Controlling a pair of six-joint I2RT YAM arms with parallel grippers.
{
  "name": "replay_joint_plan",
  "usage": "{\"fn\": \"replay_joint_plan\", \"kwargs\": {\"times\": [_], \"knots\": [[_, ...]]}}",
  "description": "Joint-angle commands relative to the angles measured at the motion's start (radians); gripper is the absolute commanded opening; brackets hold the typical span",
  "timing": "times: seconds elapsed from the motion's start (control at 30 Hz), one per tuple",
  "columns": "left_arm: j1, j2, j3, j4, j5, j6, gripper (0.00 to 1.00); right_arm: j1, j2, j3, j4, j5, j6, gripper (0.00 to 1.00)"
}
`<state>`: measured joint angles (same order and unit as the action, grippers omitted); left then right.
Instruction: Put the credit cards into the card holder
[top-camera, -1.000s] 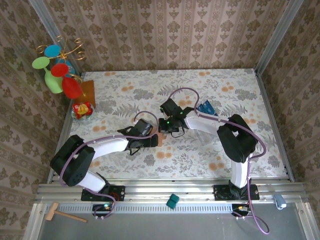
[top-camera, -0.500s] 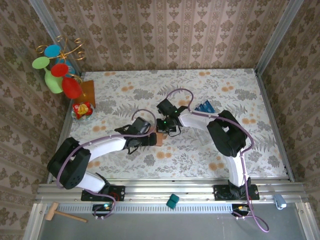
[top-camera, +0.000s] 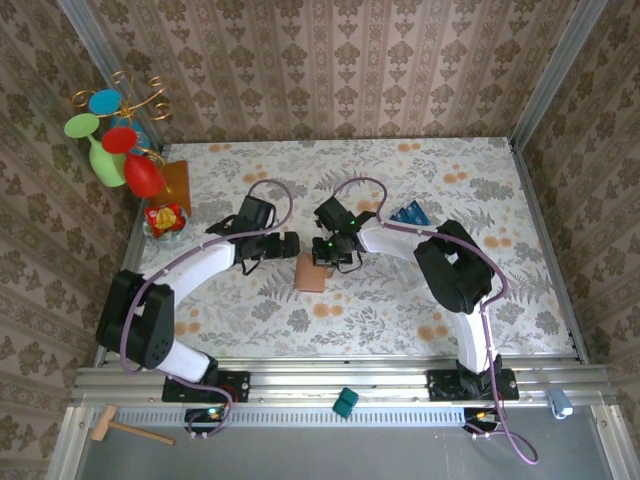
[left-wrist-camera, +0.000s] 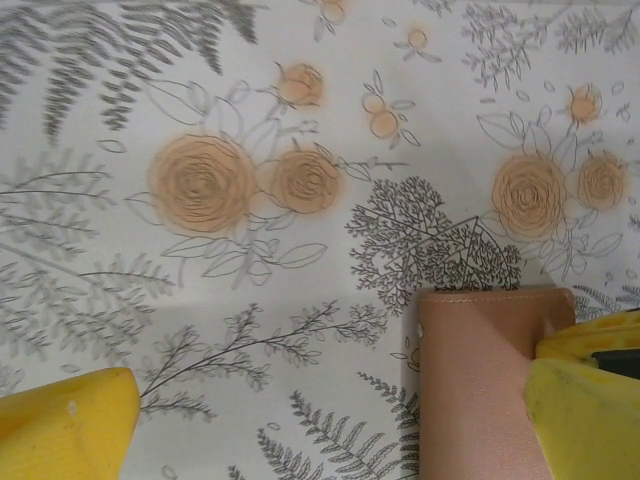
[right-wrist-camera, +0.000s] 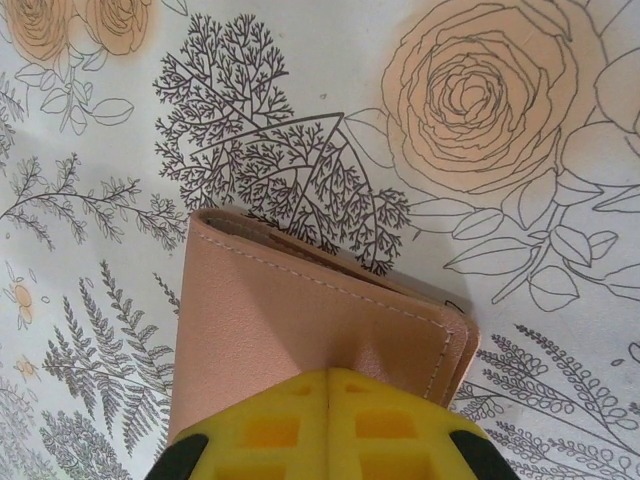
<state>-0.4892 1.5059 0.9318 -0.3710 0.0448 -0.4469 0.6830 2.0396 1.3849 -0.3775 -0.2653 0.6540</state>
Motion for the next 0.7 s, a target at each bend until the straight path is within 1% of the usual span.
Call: {"fn": "replay_joint_plan", "kwargs": {"times": [0.0,0.27,0.5,0.67], "knots": [[0.001,0.040,0.023,-0.002,0.062,0.059,1.00,-0.006,0.032,0.017,-0.031,-0.015,-0.011,0.00],[-0.009,0.064,-0.012,0.065,0.086,0.038,1.00,-0.006,0.044,0.025,-0.035,-0.019,-0.012,0.00],[-0.025,0.114,-0.014,0.077,0.064,0.035,1.00,-0.006,0.048,0.028,-0.032,-0.022,-0.009,0.00],[-0.032,0.146,-0.016,0.074,0.028,0.028,1.00,-0.005,0.047,0.028,-0.029,-0.025,-0.008,0.00]]}}
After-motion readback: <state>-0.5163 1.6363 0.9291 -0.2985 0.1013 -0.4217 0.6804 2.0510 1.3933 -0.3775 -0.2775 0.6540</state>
